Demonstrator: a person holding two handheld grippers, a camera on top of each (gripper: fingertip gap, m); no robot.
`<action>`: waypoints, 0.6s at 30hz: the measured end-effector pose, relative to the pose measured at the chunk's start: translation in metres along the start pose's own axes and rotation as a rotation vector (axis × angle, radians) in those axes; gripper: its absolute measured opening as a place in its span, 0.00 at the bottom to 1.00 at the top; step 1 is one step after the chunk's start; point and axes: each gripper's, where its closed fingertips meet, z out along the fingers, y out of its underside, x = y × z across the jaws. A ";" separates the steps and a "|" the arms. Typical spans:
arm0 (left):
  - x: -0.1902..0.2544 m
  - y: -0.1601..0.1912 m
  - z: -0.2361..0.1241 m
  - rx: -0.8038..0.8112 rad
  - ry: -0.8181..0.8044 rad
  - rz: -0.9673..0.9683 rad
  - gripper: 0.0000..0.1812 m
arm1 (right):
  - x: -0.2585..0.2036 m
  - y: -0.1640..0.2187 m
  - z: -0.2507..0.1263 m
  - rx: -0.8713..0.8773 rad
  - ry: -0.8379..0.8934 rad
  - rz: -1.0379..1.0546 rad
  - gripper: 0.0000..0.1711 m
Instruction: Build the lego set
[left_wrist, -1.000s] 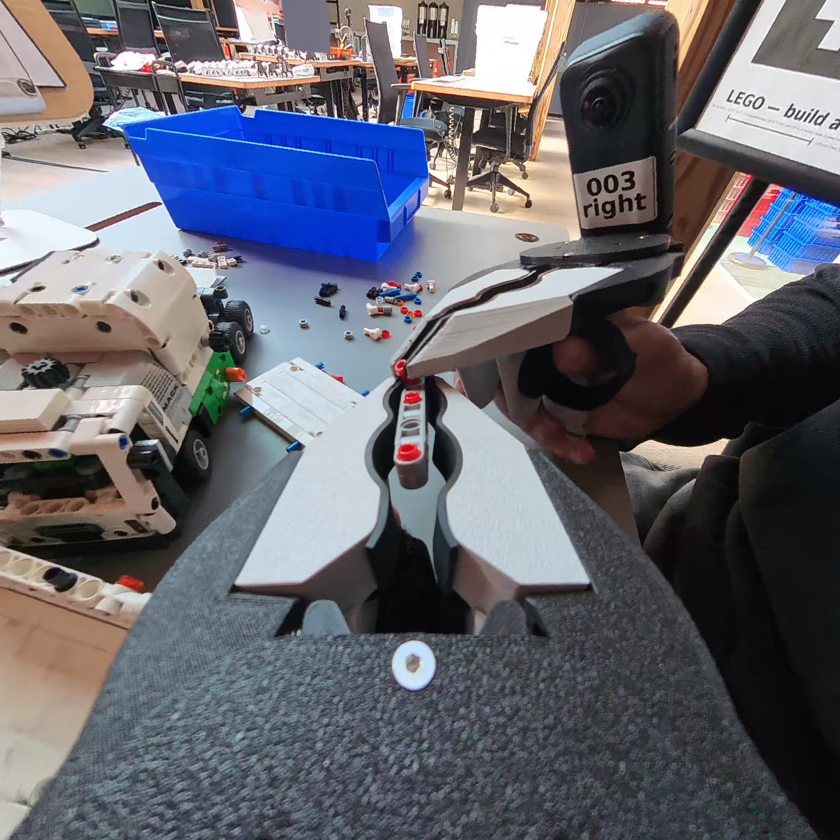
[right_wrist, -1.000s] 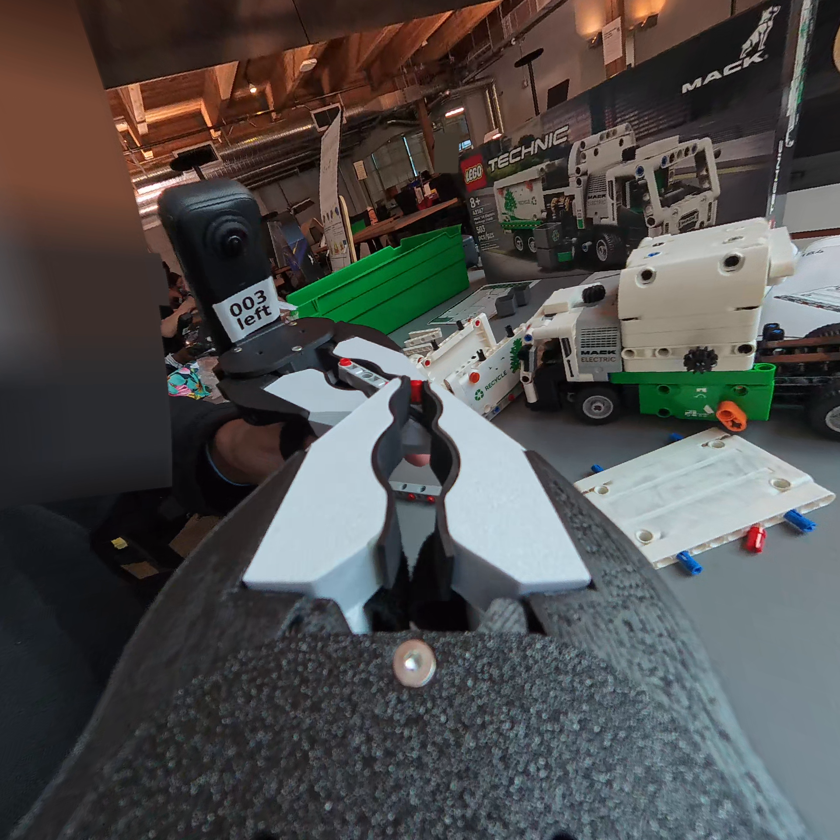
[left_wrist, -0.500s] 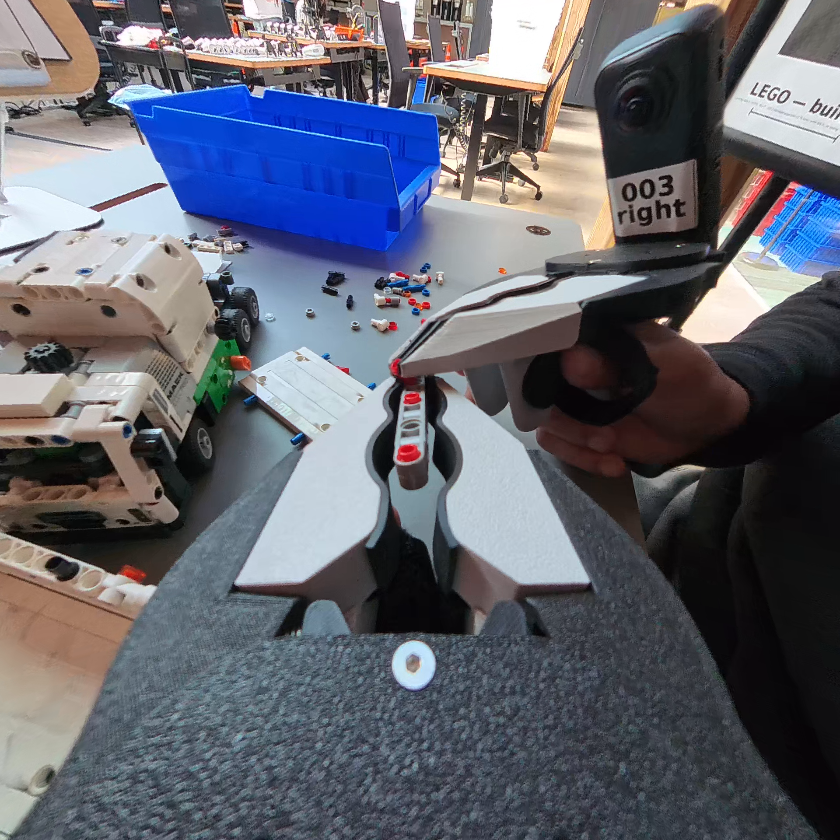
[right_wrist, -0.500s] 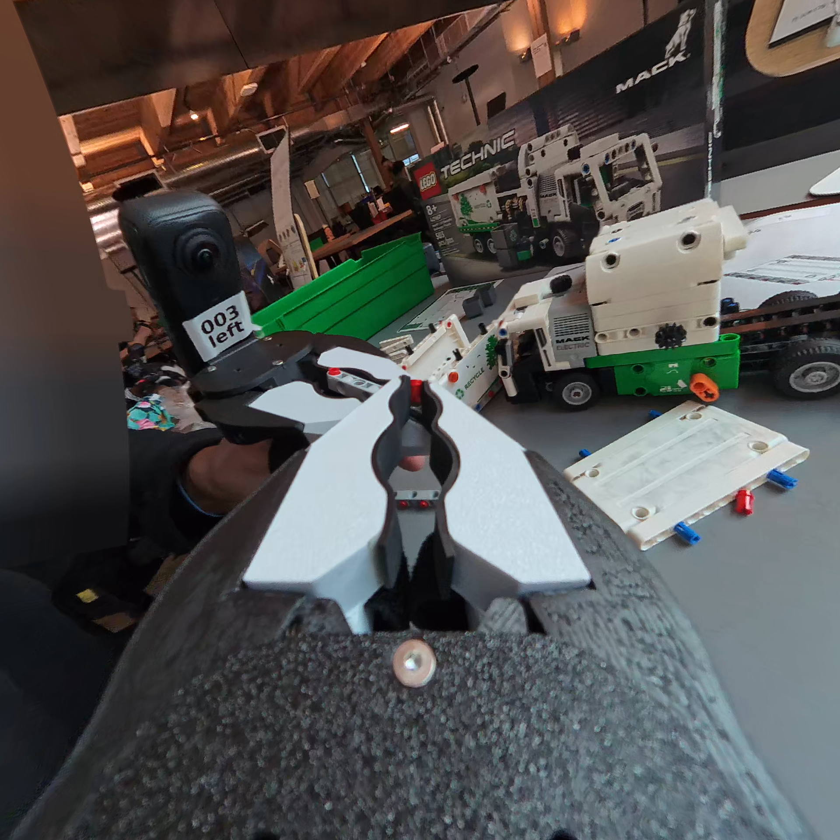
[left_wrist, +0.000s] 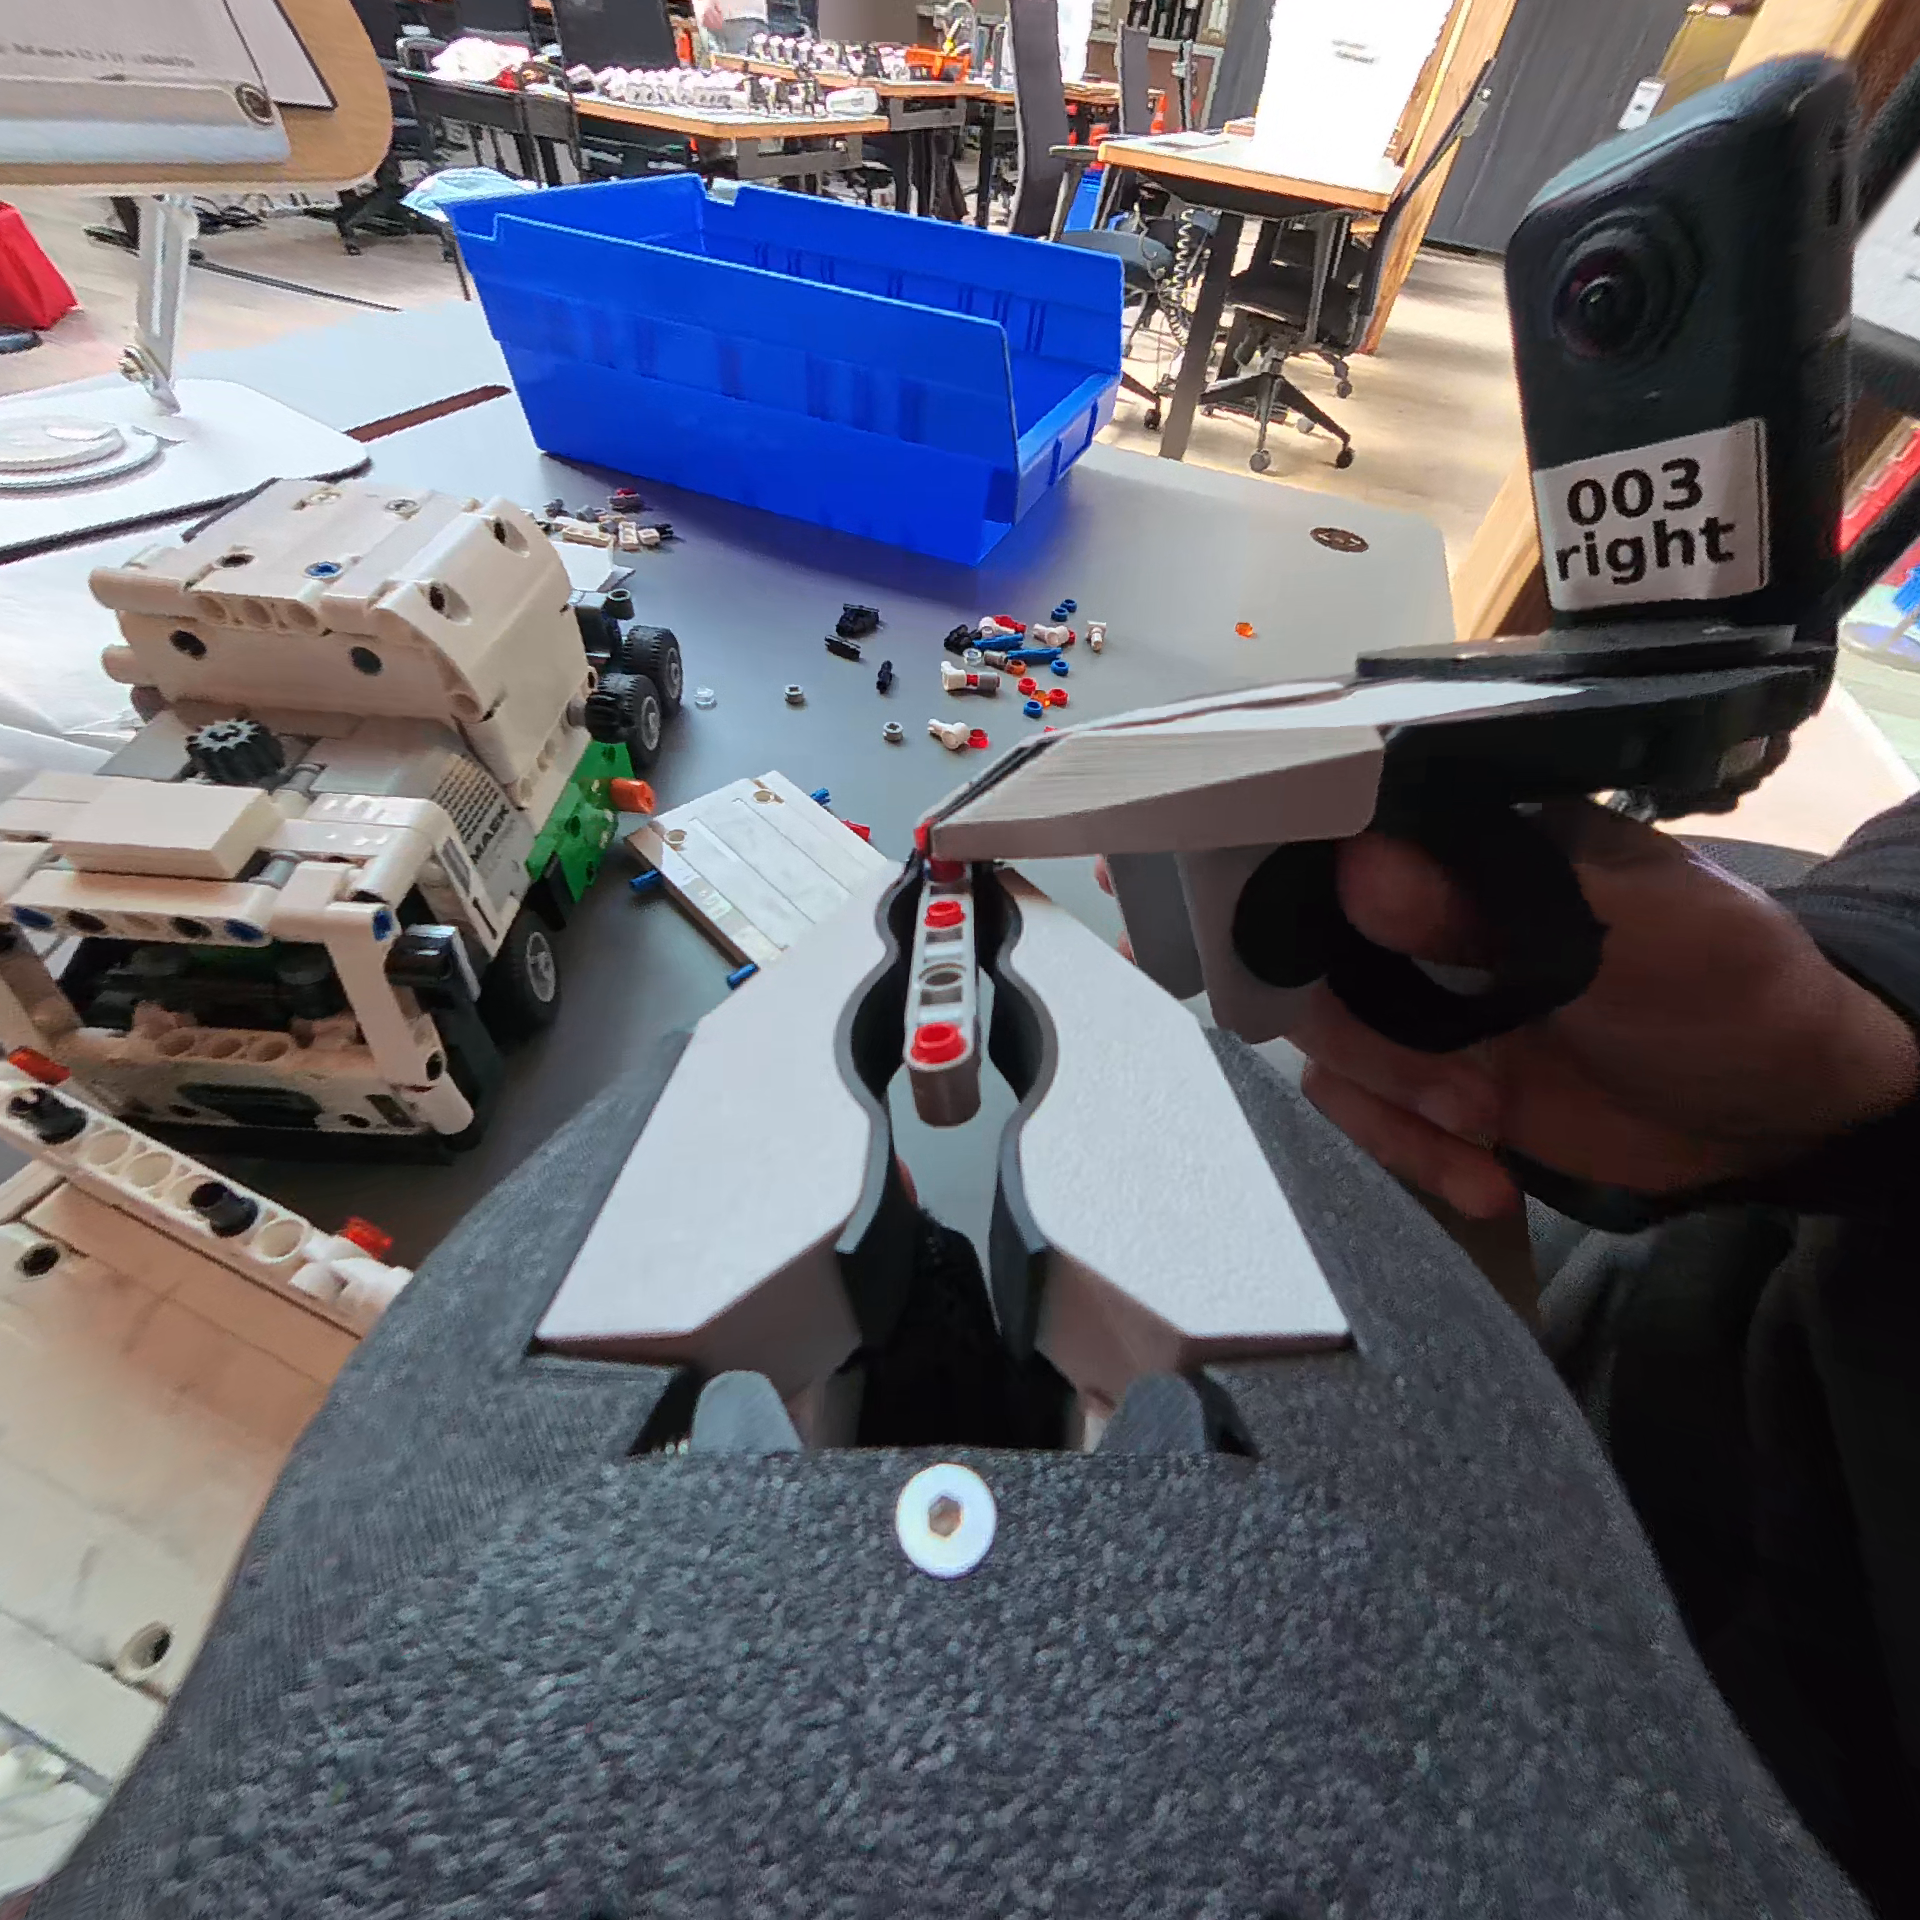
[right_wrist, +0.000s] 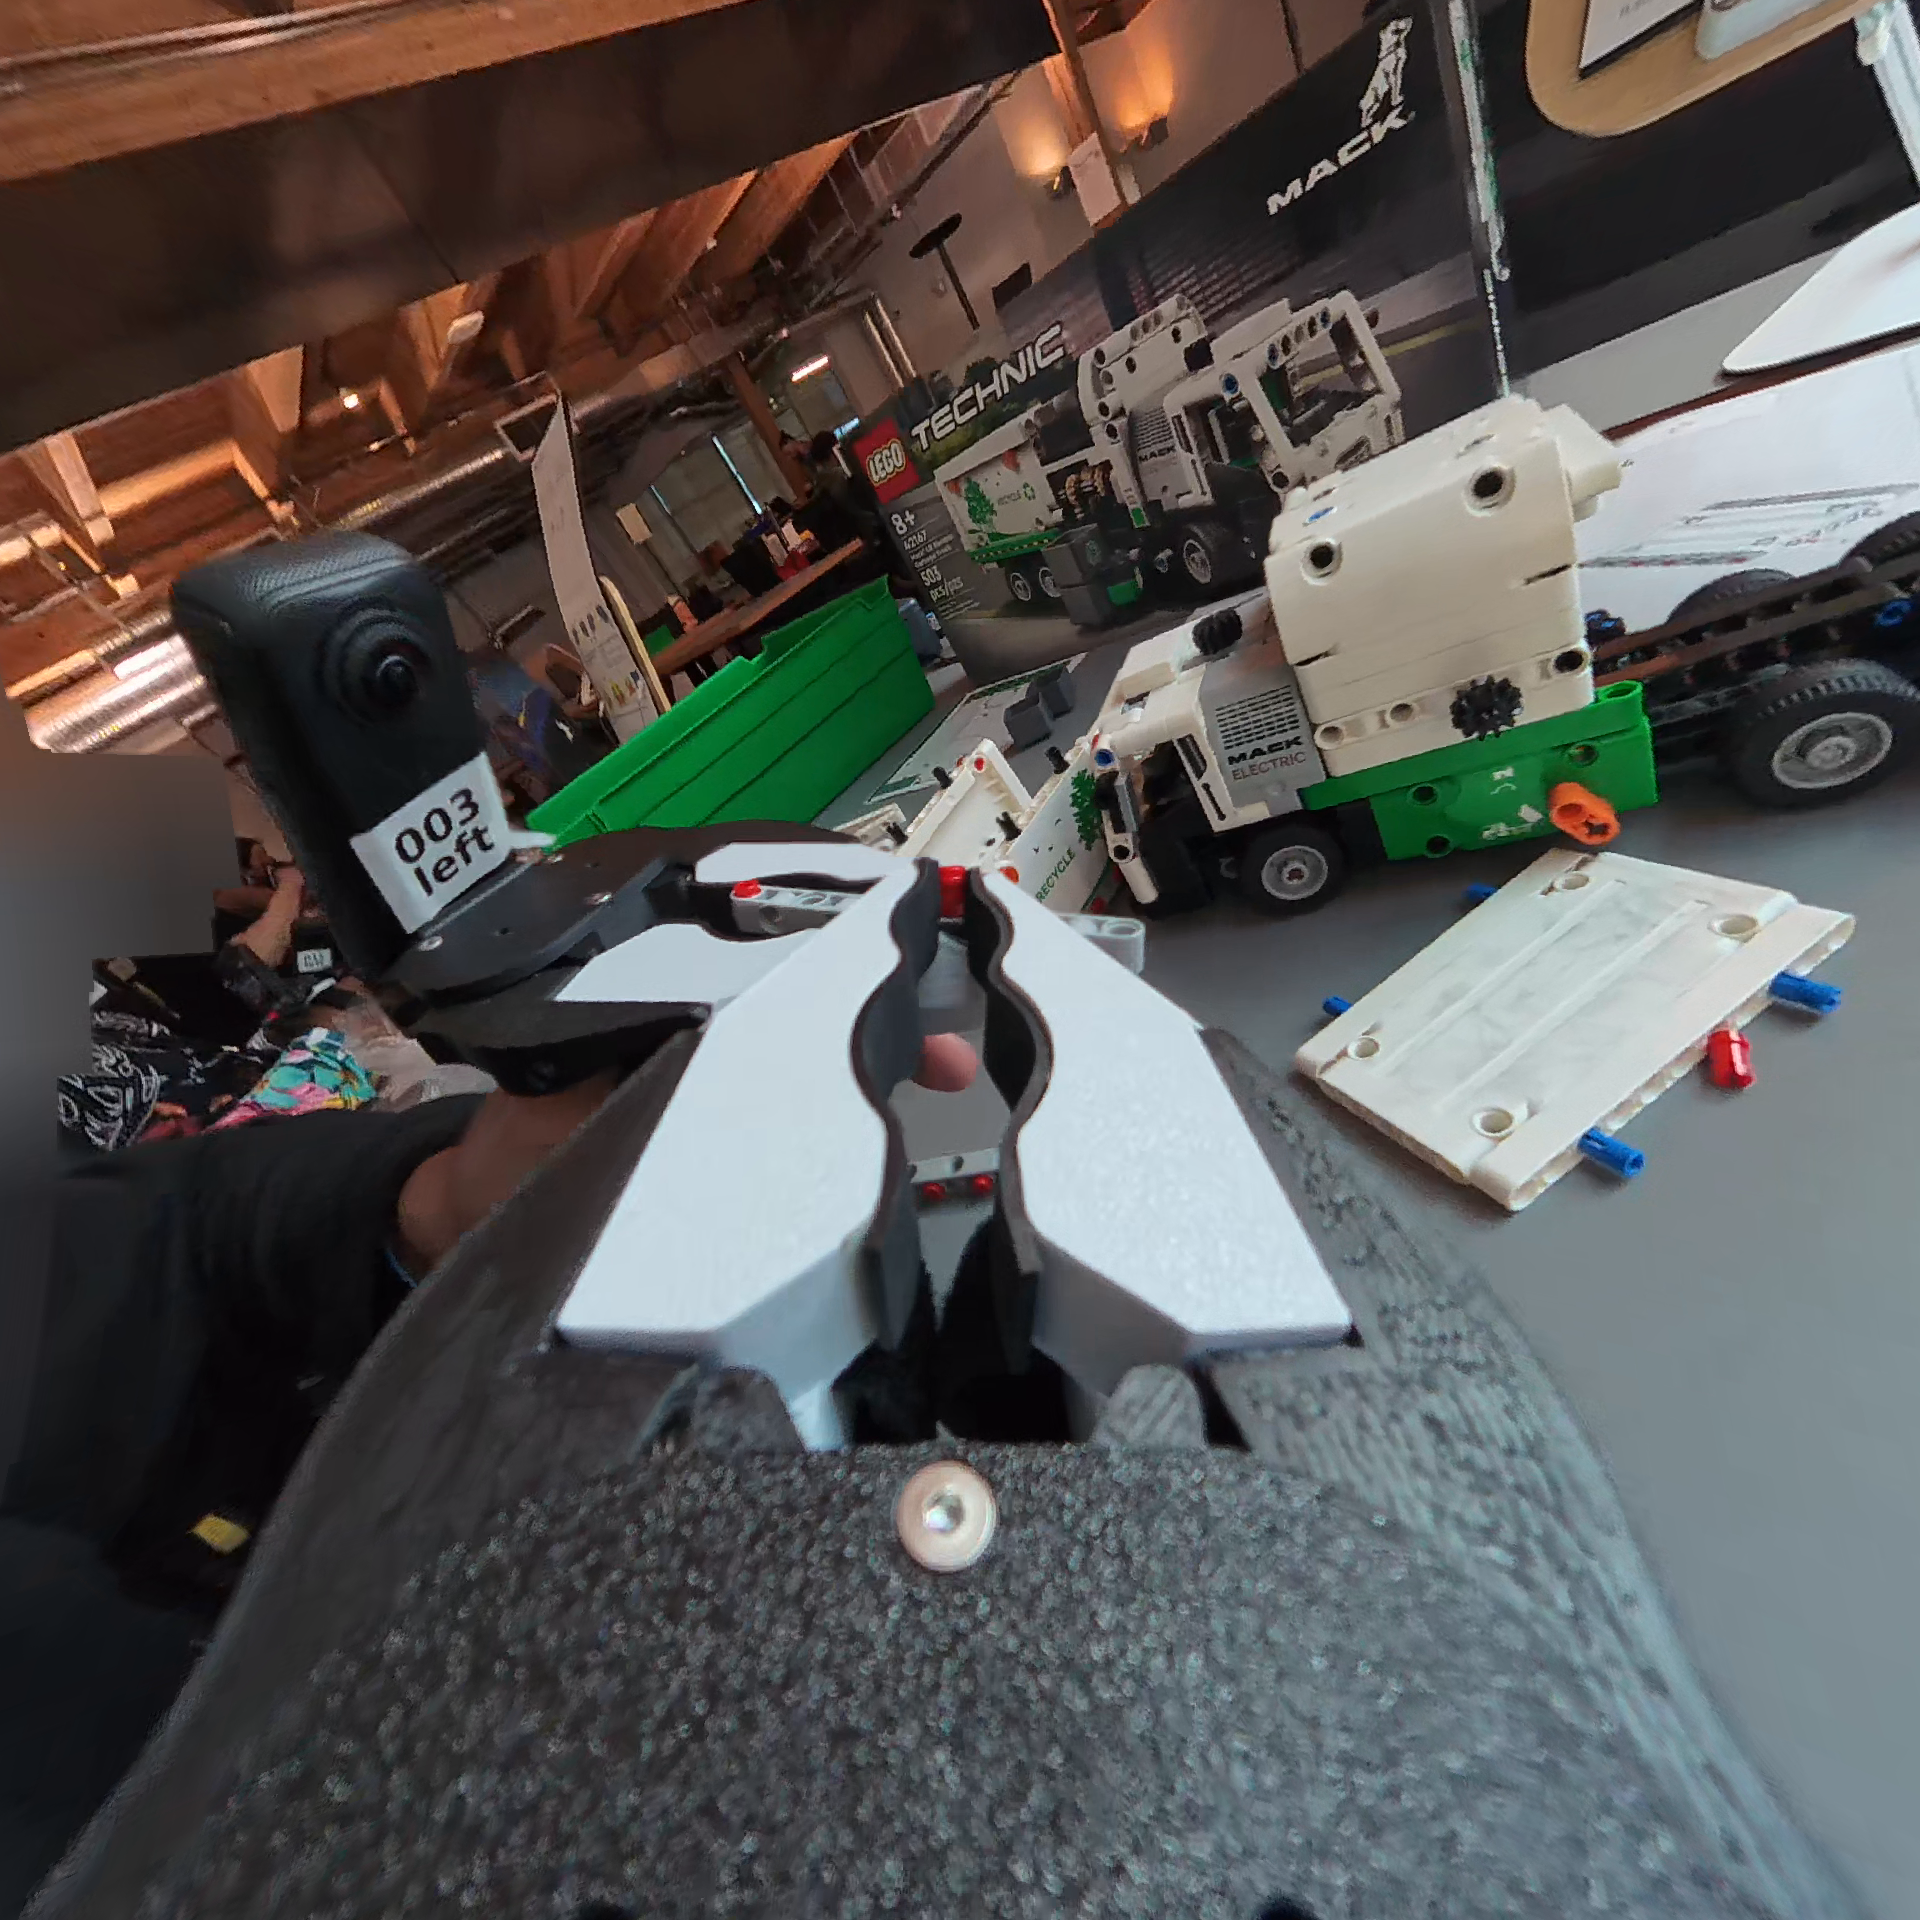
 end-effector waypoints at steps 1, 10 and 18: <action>-0.002 -0.001 0.000 0.003 -0.014 -0.007 0.03 | 0.001 -0.001 0.001 0.016 0.009 0.021 0.02; -0.007 0.000 0.001 0.003 -0.008 -0.104 0.03 | 0.005 -0.001 0.007 0.044 0.110 -0.030 0.02; -0.006 -0.001 -0.001 0.011 0.019 -0.153 0.03 | 0.004 0.001 0.006 0.043 0.153 -0.077 0.02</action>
